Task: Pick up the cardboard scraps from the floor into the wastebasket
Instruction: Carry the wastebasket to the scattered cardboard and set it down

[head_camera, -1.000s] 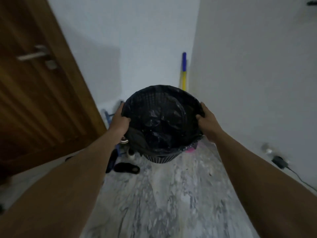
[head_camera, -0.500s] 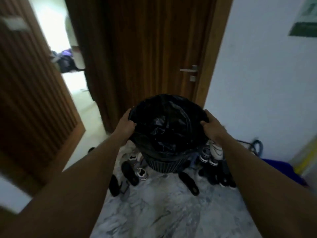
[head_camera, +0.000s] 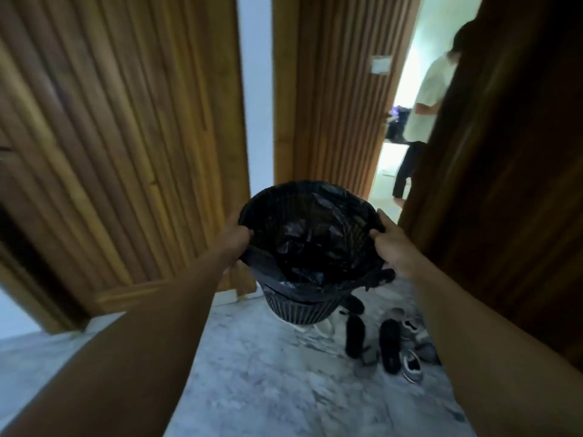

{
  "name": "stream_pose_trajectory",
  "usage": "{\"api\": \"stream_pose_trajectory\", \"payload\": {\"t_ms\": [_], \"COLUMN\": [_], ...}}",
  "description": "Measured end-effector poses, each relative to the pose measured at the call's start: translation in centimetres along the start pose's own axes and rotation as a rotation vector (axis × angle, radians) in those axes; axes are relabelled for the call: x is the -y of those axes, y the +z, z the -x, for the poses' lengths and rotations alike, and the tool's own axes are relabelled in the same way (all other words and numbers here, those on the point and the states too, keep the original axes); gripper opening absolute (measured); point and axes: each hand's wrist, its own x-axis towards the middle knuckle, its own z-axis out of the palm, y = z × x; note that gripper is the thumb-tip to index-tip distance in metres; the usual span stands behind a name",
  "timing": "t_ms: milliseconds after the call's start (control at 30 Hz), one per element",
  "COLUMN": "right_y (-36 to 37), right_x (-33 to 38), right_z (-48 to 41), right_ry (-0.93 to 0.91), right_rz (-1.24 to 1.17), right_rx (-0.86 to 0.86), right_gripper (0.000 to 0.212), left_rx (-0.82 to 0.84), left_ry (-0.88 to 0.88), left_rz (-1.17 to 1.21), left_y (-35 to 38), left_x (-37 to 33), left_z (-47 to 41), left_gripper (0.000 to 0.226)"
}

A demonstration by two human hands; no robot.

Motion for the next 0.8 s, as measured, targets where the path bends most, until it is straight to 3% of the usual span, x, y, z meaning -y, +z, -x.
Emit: {"api": "stream_pose_trajectory", "payload": {"t_ms": [100, 400, 800], "right_y": [8.5, 34.8, 68.2], "right_x": [4.0, 15.3, 27.3], "right_z": [-2.3, -2.7, 3.4], "right_ry": [-0.080, -0.246, -0.389], "right_rz": [0.051, 0.107, 0.203], "right_rx": [0.158, 0.500, 0.946], "right_gripper": [0.055, 0.055, 0.059], "left_rx": [-0.118, -0.508, -0.954], "left_ry": [-0.062, -0.162, -0.281], "left_rz": [0.049, 0.169, 0.272], "left_y": [-8.6, -32.6, -56.6], "left_x": [2.7, 11.1, 22.4], "left_z": [0.0, 3.9, 13.9], "left_gripper": [0.061, 0.073, 0.077]}}
